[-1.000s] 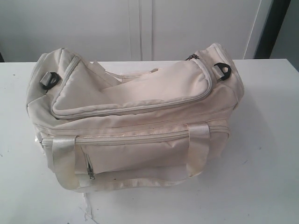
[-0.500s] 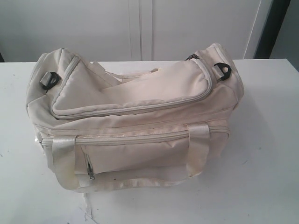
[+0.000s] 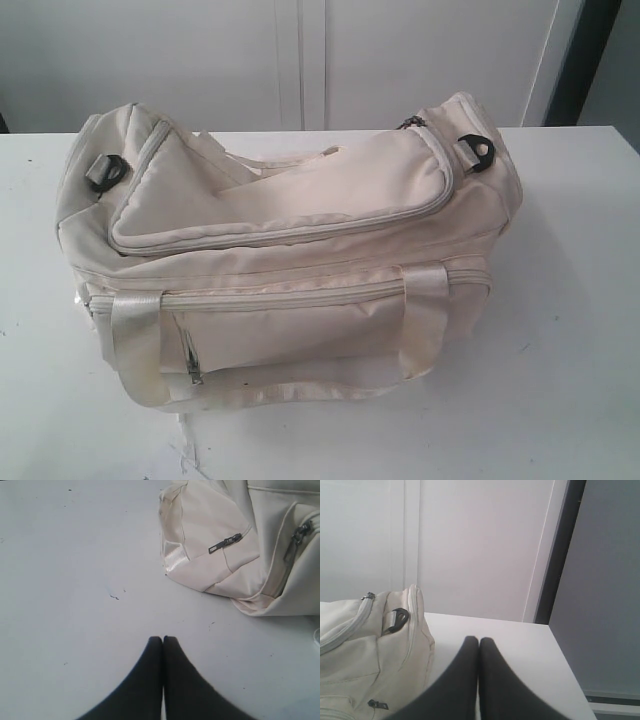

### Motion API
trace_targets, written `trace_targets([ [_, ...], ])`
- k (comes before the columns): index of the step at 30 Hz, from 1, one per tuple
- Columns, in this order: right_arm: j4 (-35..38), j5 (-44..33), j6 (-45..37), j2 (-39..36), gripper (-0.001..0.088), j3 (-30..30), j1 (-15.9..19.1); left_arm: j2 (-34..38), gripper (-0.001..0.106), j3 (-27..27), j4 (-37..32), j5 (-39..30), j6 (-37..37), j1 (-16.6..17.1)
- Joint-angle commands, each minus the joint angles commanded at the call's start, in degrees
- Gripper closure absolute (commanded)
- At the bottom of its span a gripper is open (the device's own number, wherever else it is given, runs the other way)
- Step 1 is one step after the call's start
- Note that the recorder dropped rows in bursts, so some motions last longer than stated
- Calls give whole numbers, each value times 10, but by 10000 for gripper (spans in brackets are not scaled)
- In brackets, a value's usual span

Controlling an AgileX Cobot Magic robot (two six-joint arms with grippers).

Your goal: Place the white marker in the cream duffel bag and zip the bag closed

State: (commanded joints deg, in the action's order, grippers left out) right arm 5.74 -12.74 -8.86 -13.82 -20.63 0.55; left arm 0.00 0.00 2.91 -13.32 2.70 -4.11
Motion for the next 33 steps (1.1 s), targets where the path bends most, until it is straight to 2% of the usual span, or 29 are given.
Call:
trace_targets([
  [8,-14,-13,6,22,861,1,0,0,1053,0,0,0,0,0],
  [15,-35,-11,95,82,861,47,0,0,1053,0,0,0,0,0],
  [21,-32,-26,89,138,861,116,0,0,1053,0,0,0,0,0],
  [26,-32,-35,41,138,861,155,0,0,1053,0,0,0,0,0],
  [33,-28,-34,39,138,861,197,0,0,1053,0,0,0,0,0],
])
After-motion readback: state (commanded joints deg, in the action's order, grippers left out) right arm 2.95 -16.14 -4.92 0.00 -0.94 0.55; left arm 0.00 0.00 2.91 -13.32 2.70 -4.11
